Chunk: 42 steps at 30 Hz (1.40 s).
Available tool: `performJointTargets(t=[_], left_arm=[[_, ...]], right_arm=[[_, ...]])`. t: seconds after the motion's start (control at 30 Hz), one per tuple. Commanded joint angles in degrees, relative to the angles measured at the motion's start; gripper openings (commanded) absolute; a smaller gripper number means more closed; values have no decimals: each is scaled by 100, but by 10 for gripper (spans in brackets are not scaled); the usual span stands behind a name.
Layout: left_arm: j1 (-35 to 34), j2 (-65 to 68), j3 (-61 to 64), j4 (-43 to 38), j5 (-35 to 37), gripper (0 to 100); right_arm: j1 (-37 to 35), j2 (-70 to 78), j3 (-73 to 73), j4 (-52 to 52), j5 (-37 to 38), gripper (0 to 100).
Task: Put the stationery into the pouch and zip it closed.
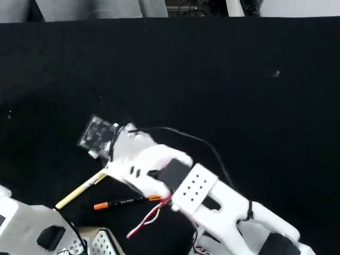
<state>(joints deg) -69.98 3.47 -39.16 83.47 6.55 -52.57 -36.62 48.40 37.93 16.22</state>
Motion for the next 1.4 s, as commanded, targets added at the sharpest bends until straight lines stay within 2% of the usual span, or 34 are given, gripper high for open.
performJointTargets(t=[0.0, 0.13, 0.3, 0.5, 0.67, 0.83, 1.03, 1.23, 1.37], left_arm=[[-110, -105, 303, -519, -62, 30], [-92, -105, 708, -782, -237, 30], [-101, -105, 963, -1055, -246, 30], [-101, -105, 963, -1081, -246, 30], [-101, -105, 963, -1073, -246, 30], [-84, -105, 963, -1055, -246, 30], [-75, -105, 971, -1037, -237, 30], [-57, -105, 971, -1037, -229, 30], [40, -114, 971, -1029, -237, 30]], right_arm=[[-229, 646, -136, -378, 132, 262], [-325, 1789, -620, -387, 176, 237], [-826, 3011, -1218, -220, 1037, 235], [-976, 4189, -2185, 281, 1196, 234], [-993, 4945, -2870, 1011, 1618, 234], [-976, 5490, -3468, 1415, 1626, 227], [-941, 5912, -4101, 1864, 1591, 20], [-862, 5938, -4259, 2057, 1591, 11], [-501, 5684, -4312, 2101, 1582, 11]])
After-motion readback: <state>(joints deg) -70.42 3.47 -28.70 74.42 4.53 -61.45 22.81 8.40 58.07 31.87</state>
